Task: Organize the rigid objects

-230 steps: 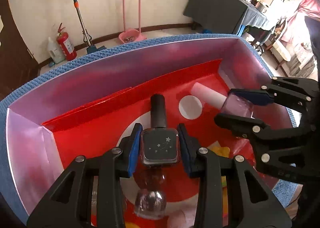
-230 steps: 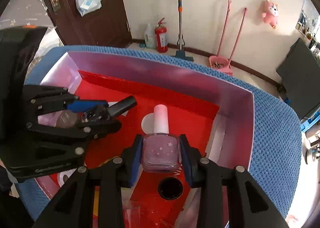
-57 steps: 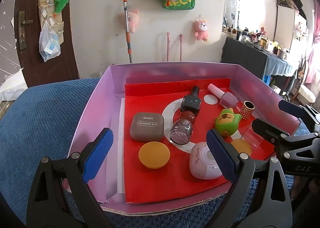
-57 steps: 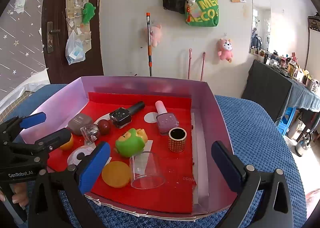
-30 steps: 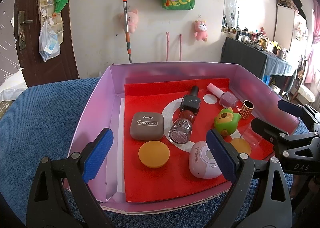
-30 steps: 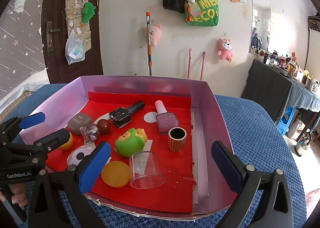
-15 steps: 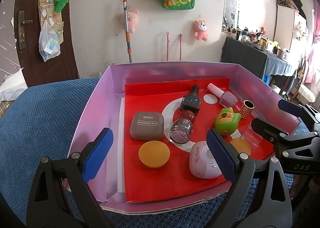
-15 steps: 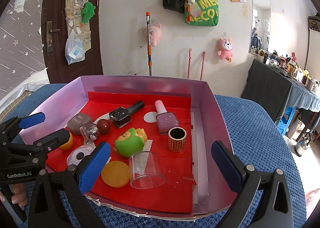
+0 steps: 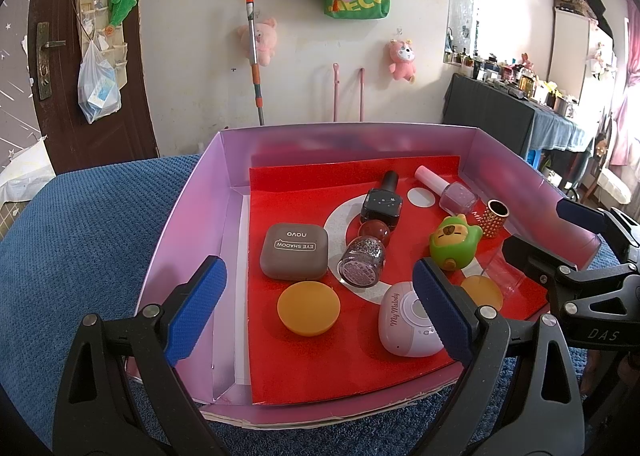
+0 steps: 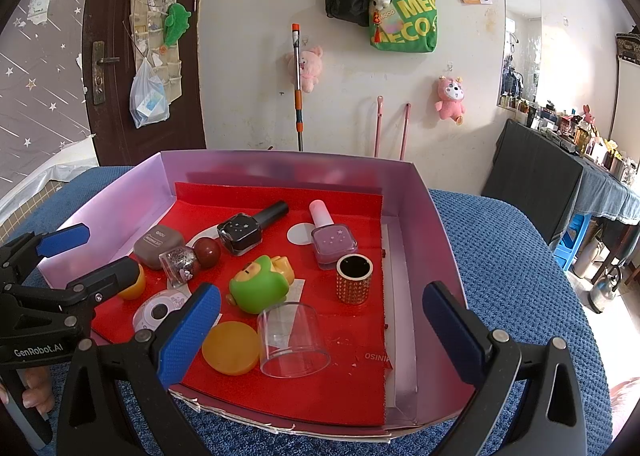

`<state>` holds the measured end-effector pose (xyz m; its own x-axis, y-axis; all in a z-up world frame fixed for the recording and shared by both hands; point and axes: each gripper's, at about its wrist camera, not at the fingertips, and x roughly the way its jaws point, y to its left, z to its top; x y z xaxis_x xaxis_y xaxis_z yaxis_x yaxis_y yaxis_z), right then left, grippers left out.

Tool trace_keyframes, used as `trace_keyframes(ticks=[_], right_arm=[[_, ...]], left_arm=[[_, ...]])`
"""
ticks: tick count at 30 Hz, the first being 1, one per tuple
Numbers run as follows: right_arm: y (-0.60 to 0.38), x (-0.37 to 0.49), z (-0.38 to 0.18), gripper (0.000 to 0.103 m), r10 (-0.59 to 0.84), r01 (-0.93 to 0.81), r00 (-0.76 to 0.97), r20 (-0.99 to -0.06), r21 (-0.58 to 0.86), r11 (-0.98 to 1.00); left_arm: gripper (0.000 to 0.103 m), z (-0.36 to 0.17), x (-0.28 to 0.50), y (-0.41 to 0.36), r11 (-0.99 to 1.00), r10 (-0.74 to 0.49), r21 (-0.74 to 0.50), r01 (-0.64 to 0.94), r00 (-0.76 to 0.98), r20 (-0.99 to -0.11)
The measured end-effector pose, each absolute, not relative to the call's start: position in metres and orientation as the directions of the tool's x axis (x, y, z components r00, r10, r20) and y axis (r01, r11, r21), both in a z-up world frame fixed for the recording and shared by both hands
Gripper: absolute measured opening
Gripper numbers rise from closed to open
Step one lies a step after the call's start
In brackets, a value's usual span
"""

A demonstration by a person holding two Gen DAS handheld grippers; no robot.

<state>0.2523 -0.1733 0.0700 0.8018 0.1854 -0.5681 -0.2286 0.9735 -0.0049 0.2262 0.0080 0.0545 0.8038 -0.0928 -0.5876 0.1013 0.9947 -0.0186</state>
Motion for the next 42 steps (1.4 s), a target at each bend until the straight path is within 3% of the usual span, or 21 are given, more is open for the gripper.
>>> trace_keyframes(ticks=[42], right_arm=[[-0.1756, 0.2511, 0.0693, 0.103, 0.183, -0.229, 0.803, -0.567, -0.009, 0.973]], left_arm=[[0.095, 0.0542, 0.2232, 0.0100, 0.995, -0.094, -0.022, 0.100, 0.809, -0.580]])
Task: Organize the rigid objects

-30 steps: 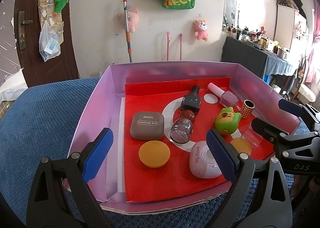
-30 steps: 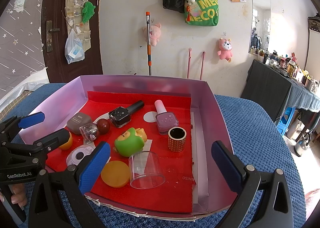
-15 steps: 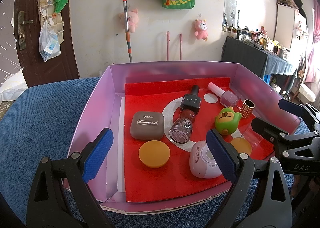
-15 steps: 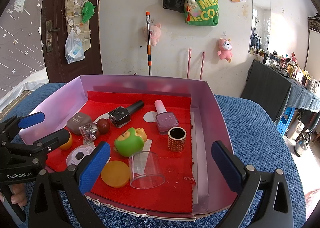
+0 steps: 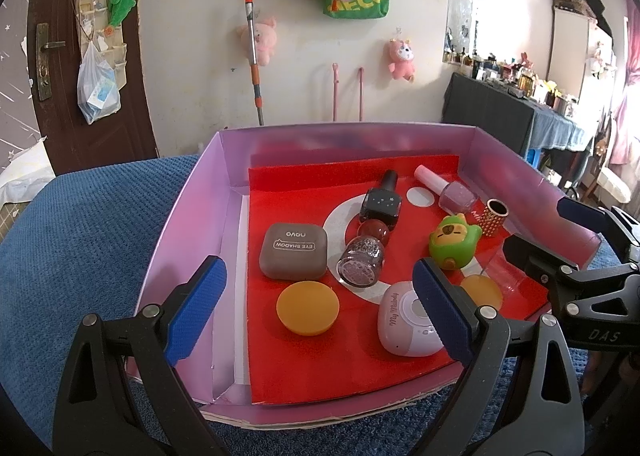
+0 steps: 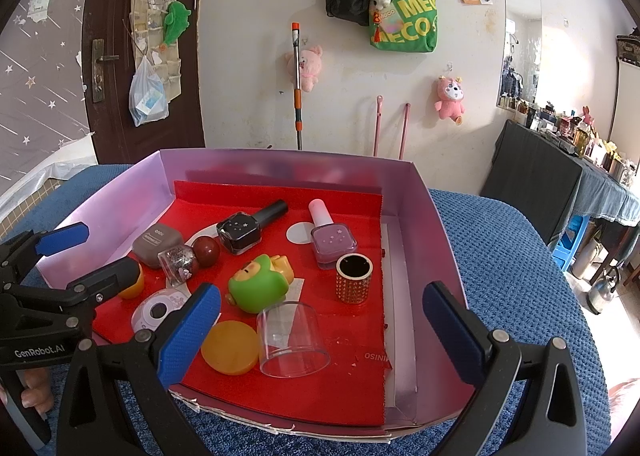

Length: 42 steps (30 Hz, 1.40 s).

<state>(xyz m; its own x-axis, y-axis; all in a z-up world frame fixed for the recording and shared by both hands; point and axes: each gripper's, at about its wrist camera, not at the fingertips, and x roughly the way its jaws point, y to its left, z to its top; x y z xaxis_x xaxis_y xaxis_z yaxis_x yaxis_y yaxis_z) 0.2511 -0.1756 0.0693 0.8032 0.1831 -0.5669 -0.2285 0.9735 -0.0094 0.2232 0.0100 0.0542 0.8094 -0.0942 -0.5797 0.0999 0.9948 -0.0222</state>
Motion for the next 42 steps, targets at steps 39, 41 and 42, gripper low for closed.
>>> trace_keyframes(ticks=[39, 41, 42], right_arm=[[-0.200, 0.170, 0.027, 0.103, 0.069, -0.099, 0.568, -0.820, 0.015, 0.995], [-0.200, 0.170, 0.027, 0.103, 0.068, -0.099, 0.568, -0.820, 0.014, 0.995], [-0.200, 0.170, 0.027, 0.103, 0.068, -0.099, 0.568, -0.820, 0.014, 0.995]], left_arm=[[0.103, 0.010, 0.147, 0.003, 0.999, -0.022, 0.000, 0.037, 0.579, -0.815], [0.103, 0.011, 0.151, 0.001, 0.999, -0.022, 0.000, 0.037, 0.579, -0.815], [0.103, 0.011, 0.151, 0.000, 0.999, -0.021, 0.000, 0.038, 0.579, -0.815]])
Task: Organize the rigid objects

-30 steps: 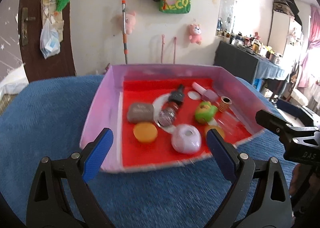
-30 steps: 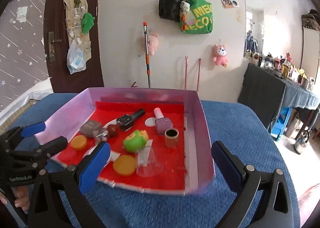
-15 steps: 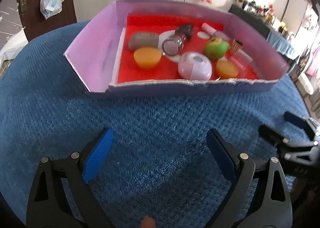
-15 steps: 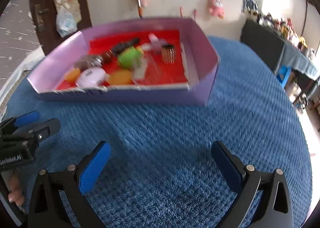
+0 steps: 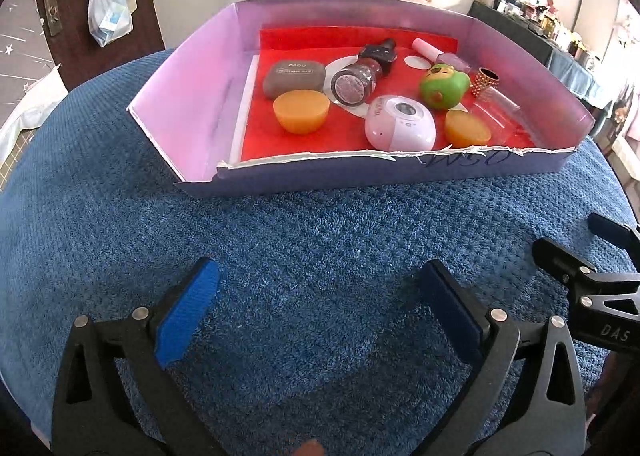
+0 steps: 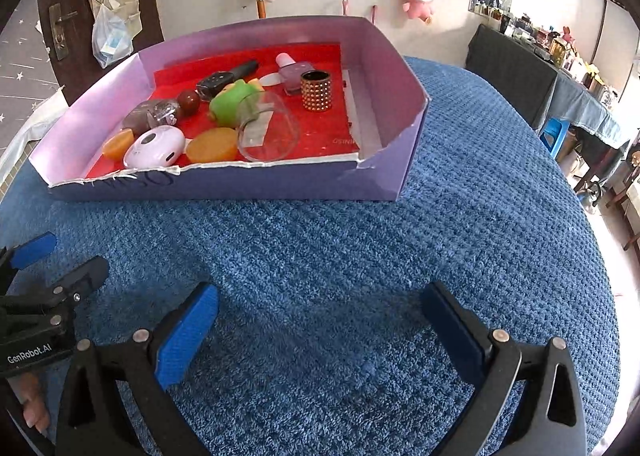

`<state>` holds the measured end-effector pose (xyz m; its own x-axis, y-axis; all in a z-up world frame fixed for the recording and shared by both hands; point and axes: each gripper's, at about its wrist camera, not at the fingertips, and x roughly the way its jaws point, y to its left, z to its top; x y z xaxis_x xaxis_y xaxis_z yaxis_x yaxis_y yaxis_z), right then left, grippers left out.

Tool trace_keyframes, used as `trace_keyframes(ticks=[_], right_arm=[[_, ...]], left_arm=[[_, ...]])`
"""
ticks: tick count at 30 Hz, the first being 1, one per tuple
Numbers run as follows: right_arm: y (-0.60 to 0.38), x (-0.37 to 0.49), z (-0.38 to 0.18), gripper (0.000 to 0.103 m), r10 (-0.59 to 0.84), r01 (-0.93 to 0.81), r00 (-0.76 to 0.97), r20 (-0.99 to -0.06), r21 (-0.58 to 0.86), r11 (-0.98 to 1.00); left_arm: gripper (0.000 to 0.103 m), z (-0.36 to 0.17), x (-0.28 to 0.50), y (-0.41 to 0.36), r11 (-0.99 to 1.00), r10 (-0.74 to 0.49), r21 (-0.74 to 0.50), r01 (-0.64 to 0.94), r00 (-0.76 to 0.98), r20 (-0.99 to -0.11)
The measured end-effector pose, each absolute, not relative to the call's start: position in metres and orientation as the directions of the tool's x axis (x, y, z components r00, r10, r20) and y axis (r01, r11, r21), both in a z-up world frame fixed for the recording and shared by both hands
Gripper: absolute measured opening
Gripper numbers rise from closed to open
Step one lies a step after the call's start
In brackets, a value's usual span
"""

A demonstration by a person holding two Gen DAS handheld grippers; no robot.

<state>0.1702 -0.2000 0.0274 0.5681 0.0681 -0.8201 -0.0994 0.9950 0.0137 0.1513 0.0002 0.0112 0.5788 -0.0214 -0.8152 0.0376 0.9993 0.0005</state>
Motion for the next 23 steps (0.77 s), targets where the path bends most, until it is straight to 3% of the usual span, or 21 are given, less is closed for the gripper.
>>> trace_keyframes(ticks=[23], right_arm=[[-0.2000, 0.1732, 0.0272, 0.103, 0.071, -0.099, 0.566, -0.821, 0.018, 0.995]], left_arm=[[0.103, 0.0107, 0.1496, 0.0013, 0.999, -0.022, 0.000, 0.038, 0.579, -0.815]])
